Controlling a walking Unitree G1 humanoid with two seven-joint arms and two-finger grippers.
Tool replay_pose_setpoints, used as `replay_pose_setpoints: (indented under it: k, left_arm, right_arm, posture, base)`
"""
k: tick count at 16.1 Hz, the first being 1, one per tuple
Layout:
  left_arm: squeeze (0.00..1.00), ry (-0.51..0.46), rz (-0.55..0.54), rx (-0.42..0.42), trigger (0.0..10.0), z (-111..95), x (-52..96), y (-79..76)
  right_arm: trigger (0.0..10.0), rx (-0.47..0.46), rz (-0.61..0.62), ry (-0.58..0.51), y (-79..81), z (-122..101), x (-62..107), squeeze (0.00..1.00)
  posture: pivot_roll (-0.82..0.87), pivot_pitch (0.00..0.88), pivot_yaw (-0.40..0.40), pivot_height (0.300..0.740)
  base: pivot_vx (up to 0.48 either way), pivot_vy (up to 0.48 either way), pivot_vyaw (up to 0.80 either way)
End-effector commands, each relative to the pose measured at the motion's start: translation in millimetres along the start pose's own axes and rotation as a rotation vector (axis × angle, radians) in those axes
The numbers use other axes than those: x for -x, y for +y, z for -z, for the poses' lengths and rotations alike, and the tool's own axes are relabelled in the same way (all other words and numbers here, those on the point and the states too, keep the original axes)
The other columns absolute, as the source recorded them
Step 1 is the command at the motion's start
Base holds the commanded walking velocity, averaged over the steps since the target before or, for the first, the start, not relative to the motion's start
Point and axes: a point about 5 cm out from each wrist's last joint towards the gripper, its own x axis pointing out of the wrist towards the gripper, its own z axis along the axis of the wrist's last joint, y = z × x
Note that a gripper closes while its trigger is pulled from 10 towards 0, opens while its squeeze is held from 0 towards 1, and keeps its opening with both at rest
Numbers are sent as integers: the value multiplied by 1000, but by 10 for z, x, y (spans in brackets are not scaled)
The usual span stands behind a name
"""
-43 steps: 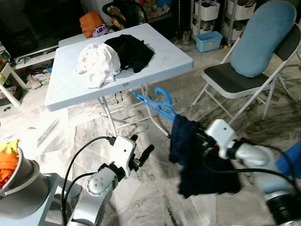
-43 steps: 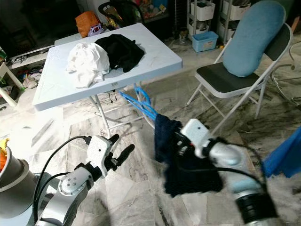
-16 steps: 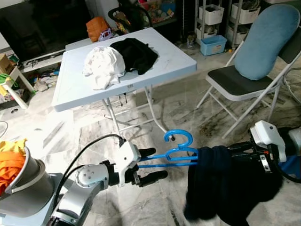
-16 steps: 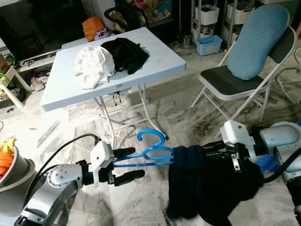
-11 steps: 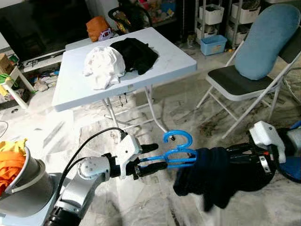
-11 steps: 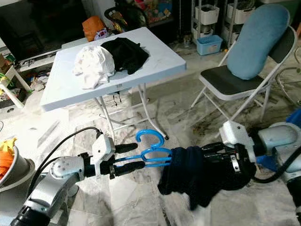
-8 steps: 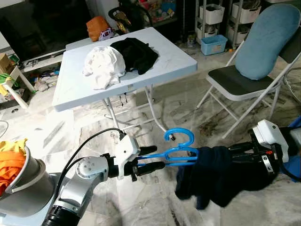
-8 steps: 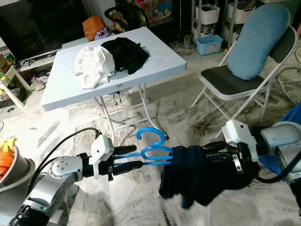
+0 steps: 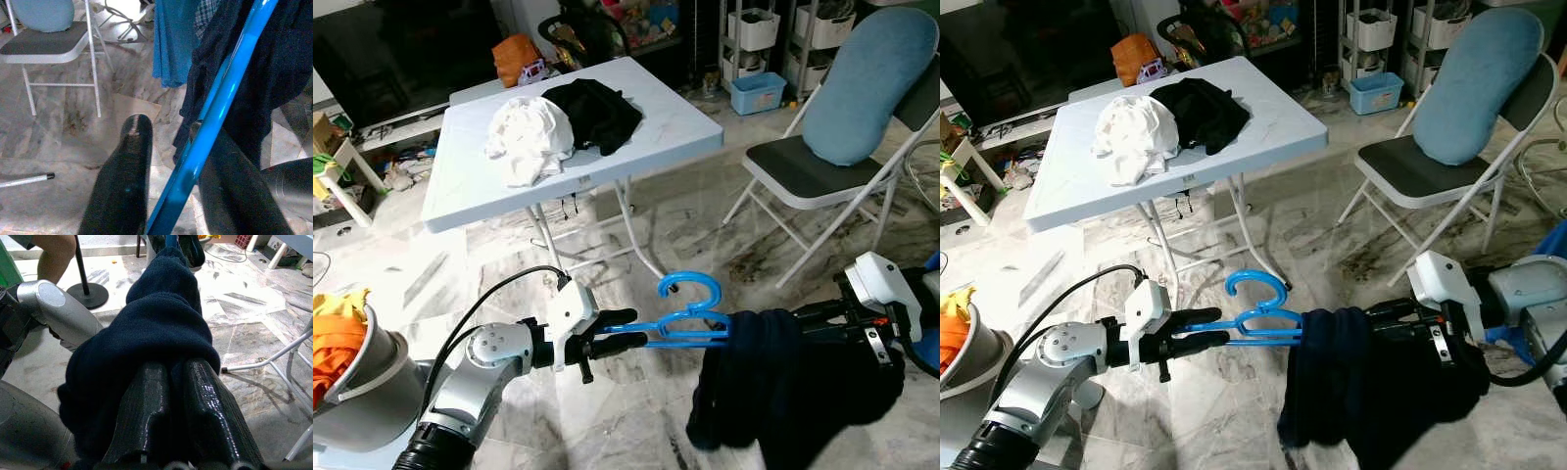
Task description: Hang hanger
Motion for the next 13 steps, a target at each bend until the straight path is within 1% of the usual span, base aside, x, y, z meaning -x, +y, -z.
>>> replay_pose_setpoints:
  k: [1, 3, 4, 5, 6, 9, 10, 11, 13]
  left_arm:
    - [0, -30, 5, -23, 0, -105, -28, 24]
    - [0, -36, 12, -23, 0, -116, -54, 12]
    - [0, -30, 31, -18, 1882, -106, -95, -20]
    - [0, -33, 38, -20, 9020, -107, -132, -44]
    - [0, -37, 38, -21, 10000, -111, -144, -47]
    - [0, -43, 38, -24, 10000, -128, -186, -57]
    - [1000, -36, 37, -18, 10000, -125, -205, -58]
    - [1000, -41, 48, -4, 10000, -126, -217, -70]
    - [1000, -43, 53, -5, 10000, -130, -227, -74]
  right_arm:
    - [10000, 37, -43, -29, -14, -65, -82, 0]
    - [10000, 42, -47, -28, -23, -63, -108, 0]
    - [10000, 51, -50, -29, -40, -67, -141, 0]
    - [10000, 58, -53, -34, -50, -71, -169, 0]
    - [10000, 59, -54, -35, -52, -73, -176, 0]
    - [10000, 67, -60, -42, -57, -79, -212, 0]
    - [10000, 70, -61, -46, -59, -82, -227, 0]
    - [10000, 72, -60, -48, -62, -83, -231, 0]
    - [10000, 72, -59, -49, -65, -82, -234, 0]
  posture:
    - [-131, 0, 166, 740]
    - [-131, 0, 165, 740]
    - [-131, 0, 165, 740]
    - [-131, 0, 165, 740]
    - [-131, 0, 165, 740]
    - [-132, 0, 166, 740]
    - [-132, 0, 166, 740]
    - [-132, 0, 166, 740]
    - [-137, 0, 169, 740]
  base:
    - [0, 0, 0]
    - [0, 0, 0]
    - [0, 0, 0]
    - [0, 0, 0]
    - [0, 0, 0]
    - [0, 0, 0]
    - [0, 0, 0]
    - [0, 0, 0]
    - [0, 0, 0]
